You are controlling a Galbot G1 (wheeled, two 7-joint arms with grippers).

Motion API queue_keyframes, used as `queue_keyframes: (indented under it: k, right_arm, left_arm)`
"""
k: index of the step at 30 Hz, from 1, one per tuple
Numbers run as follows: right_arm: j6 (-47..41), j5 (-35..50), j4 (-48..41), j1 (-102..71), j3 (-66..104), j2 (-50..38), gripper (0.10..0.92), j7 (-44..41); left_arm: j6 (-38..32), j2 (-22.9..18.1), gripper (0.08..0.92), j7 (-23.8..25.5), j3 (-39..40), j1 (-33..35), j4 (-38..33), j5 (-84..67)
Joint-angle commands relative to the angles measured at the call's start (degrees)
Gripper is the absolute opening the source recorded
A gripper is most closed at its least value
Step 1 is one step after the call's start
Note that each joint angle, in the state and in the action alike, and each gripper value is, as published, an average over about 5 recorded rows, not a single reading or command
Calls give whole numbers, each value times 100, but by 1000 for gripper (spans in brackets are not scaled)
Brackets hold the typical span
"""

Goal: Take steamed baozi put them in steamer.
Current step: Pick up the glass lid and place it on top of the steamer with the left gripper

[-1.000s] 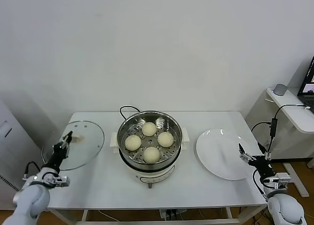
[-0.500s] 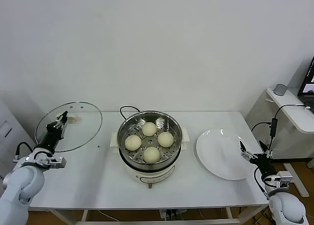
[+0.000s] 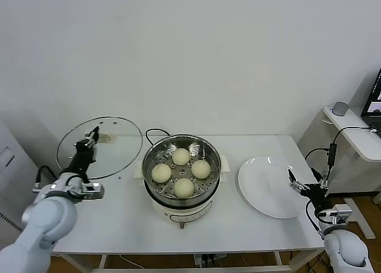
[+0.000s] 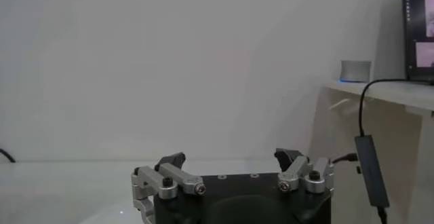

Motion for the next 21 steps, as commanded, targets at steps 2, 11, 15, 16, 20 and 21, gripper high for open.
queue_keyframes:
  k: [2, 11, 15, 16, 20, 21]
  right_arm:
    - [-13, 0, 7, 36, -47, -26, 823, 14]
    - [-33, -16, 7, 35, -76, -42, 823, 55]
    - [-33, -22, -17, 48, -98, -31, 823, 61]
    - [-32, -23, -24, 50, -100, -30, 823, 61]
    - [-30, -35, -42, 54, -99, -24, 823, 62]
    - [-28, -42, -47, 53, -97, -22, 823, 63]
  left_arm:
    - [1586, -359, 105, 483, 1715, -547, -554, 1072]
    - [1722, -987, 105, 431, 2438, -1032, -123, 1434]
    - [1729, -1164, 105, 422, 2634, -1171, 5, 1498]
    - [1729, -1204, 105, 421, 2681, -1202, 49, 1511]
    - [1732, -1353, 105, 418, 2817, -1300, 258, 1571]
    - [1732, -1389, 105, 417, 2838, -1316, 310, 1586]
